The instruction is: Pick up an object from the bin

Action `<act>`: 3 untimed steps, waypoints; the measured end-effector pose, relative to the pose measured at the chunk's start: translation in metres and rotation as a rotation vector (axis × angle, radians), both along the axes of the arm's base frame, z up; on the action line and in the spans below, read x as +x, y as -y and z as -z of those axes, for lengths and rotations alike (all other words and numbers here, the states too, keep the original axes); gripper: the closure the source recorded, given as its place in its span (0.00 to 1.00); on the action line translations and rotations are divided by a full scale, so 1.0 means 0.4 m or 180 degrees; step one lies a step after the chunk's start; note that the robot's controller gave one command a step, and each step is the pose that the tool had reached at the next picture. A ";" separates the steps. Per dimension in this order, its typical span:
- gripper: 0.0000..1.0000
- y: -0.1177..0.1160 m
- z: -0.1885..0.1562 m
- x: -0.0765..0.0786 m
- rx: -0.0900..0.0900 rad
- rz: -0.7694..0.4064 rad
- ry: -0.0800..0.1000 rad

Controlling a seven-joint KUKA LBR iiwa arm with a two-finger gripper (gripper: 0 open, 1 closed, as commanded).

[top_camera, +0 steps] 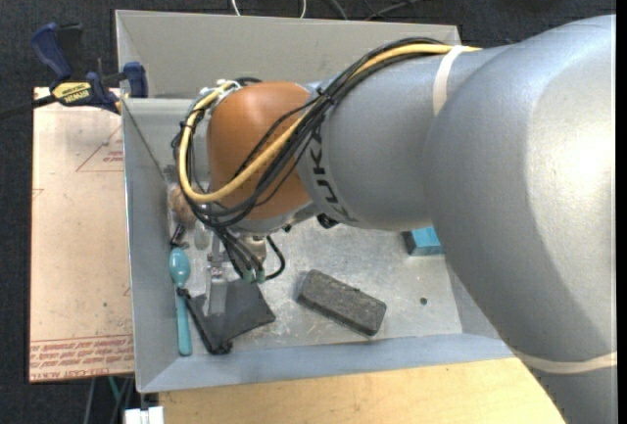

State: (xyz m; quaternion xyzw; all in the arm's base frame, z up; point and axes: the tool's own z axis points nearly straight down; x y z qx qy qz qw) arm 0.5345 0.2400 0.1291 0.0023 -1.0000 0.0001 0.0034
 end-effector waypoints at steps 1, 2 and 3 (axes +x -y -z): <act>0.00 0.003 -0.012 0.005 0.0004 0.0012 0.0020; 0.00 0.126 0.116 0.050 0.0012 -0.0149 0.0028; 0.00 0.217 0.151 0.049 0.0031 0.0053 0.0040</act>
Offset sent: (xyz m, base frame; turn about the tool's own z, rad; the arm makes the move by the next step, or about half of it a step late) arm 0.0227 -0.0632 -0.0591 -0.0523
